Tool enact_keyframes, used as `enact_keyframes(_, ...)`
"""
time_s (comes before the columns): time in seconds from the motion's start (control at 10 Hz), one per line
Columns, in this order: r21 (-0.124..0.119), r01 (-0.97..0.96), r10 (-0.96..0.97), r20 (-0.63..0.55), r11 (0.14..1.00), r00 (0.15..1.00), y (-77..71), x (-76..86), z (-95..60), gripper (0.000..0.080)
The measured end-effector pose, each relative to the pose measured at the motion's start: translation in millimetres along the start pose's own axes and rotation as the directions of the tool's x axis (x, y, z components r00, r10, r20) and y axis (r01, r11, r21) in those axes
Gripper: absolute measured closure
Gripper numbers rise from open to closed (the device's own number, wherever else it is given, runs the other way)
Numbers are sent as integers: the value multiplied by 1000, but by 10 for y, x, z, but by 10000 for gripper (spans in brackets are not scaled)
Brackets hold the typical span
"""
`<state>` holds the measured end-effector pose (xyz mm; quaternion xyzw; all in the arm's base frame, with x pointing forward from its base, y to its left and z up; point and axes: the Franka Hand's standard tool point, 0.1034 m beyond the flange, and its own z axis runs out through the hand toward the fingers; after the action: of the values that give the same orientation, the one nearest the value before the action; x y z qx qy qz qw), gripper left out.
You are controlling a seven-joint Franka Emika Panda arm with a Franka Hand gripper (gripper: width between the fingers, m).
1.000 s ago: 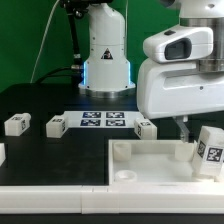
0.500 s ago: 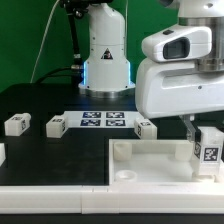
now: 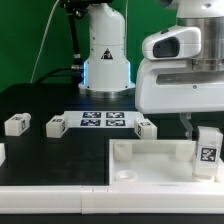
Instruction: Assemble one leg
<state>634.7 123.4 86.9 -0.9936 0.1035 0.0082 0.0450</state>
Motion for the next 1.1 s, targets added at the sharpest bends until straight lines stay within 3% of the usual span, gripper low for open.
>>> enact_keyframes(0.2, 7, -220, 220, 2, 975, 975, 1, 3, 0, 500)
enact_keyframes(0.4, 19, -462, 462, 3, 887, 887, 1, 13, 4, 500)
enact_keyframes(0.7, 19, -625, 625, 7, 780, 781, -20, 5, 7, 500)
enact_keyframes(0.8, 19, -606, 606, 7, 796, 796, -20, 5, 9, 419)
enact_keyframes(0.9, 20, -574, 574, 6, 819, 819, -20, 5, 9, 276)
enact_keyframes(1.0, 13, -530, 530, 0, 848, 848, -22, 0, 10, 276)
enact_keyframes(1.1, 0, -425, 425, -11, 905, 905, -35, -9, 16, 176)
